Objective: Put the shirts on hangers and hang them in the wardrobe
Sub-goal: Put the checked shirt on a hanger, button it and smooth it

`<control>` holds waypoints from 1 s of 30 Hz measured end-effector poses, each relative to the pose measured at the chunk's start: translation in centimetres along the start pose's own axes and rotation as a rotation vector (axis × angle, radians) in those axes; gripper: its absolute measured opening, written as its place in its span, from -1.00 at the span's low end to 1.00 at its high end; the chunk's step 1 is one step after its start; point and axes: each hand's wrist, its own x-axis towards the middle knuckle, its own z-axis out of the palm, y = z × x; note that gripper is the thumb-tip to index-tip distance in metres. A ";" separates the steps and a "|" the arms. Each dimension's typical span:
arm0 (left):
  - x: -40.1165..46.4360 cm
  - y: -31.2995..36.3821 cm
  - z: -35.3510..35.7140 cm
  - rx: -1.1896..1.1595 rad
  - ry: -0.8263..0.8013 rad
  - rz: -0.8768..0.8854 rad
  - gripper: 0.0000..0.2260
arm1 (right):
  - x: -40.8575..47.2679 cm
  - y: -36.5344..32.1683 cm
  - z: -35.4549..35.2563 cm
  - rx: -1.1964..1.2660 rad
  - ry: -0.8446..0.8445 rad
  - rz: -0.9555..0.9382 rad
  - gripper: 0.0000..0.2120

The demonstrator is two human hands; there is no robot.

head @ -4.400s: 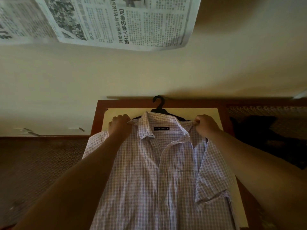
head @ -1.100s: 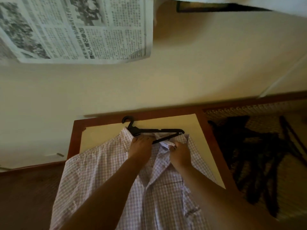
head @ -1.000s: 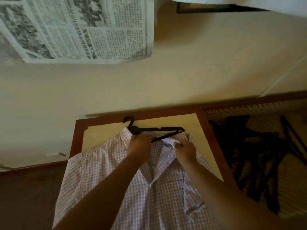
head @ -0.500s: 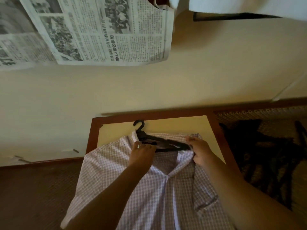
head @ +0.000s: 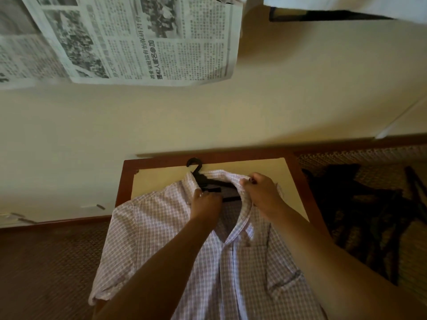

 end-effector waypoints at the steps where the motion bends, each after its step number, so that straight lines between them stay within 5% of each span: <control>1: 0.9 0.2 -0.1 -0.026 0.009 0.009 -0.78 | 0.0 -0.2 0.5 -0.021 -0.009 -0.015 -0.85; 6: 2.3 -1.3 -0.3 -0.286 0.081 0.116 -0.75 | 0.5 0.5 2.7 -0.029 -0.027 -0.002 -0.95; 9: 0.4 -4.0 0.2 -0.311 0.162 -0.086 -0.66 | 1.2 0.7 4.2 -0.082 -0.067 0.020 -0.91; 18: -1.8 -6.0 4.1 -0.303 -0.124 -0.266 -0.49 | 1.5 0.6 7.4 -0.262 -0.185 -0.041 -0.88; 26: -4.6 -3.7 3.6 -0.421 0.120 -0.343 -0.59 | -5.4 6.3 7.9 -0.327 -0.117 -0.058 -0.87; 30: -6.9 -1.7 4.2 -0.517 0.160 -0.347 -0.64 | -6.2 7.4 9.1 -0.517 -0.074 -0.111 -0.57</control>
